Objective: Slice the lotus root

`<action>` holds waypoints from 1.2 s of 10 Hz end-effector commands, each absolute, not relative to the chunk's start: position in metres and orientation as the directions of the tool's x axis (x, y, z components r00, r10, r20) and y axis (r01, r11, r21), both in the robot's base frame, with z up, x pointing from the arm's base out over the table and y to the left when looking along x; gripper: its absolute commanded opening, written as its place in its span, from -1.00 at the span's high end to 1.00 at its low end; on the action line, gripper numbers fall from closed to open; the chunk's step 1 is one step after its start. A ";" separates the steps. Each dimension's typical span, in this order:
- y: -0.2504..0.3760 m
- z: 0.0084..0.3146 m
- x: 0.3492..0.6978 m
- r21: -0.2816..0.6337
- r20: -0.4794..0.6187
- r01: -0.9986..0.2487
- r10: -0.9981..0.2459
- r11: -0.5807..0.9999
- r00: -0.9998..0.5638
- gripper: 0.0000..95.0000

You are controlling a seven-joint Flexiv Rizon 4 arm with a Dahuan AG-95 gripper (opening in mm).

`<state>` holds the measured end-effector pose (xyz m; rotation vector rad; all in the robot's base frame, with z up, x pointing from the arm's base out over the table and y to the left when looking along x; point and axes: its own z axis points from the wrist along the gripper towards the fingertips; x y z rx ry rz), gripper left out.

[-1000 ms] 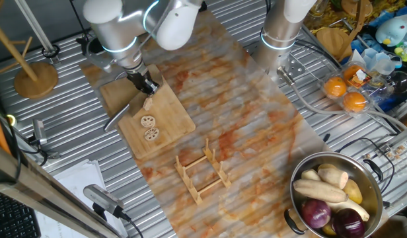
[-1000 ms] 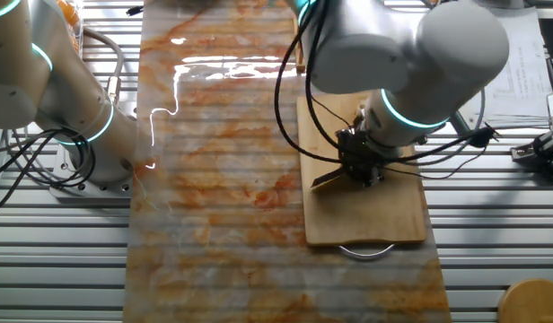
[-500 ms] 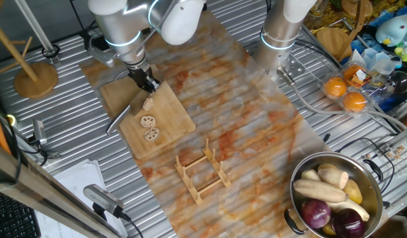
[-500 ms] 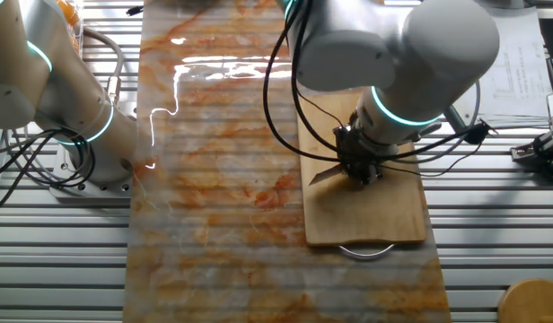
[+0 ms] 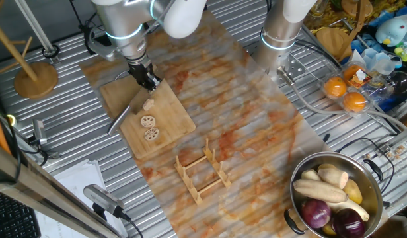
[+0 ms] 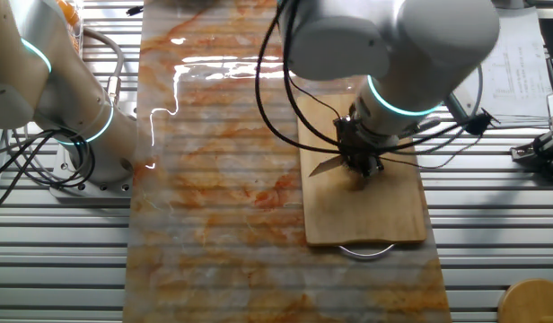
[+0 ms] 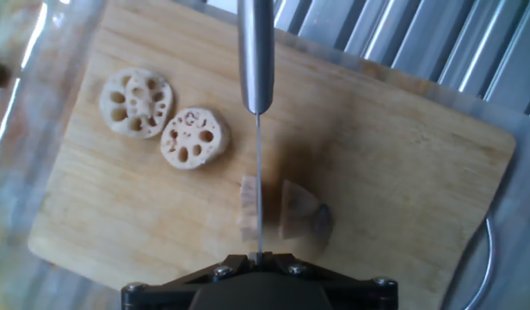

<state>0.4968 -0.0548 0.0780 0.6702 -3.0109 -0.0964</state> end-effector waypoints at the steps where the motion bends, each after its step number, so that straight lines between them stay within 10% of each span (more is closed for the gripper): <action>1: -0.047 0.095 0.498 0.049 0.039 -0.426 -0.427 0.904 -0.903 1.00; 12: -0.061 0.139 0.505 0.002 -0.055 -0.384 -0.384 0.923 -0.922 1.00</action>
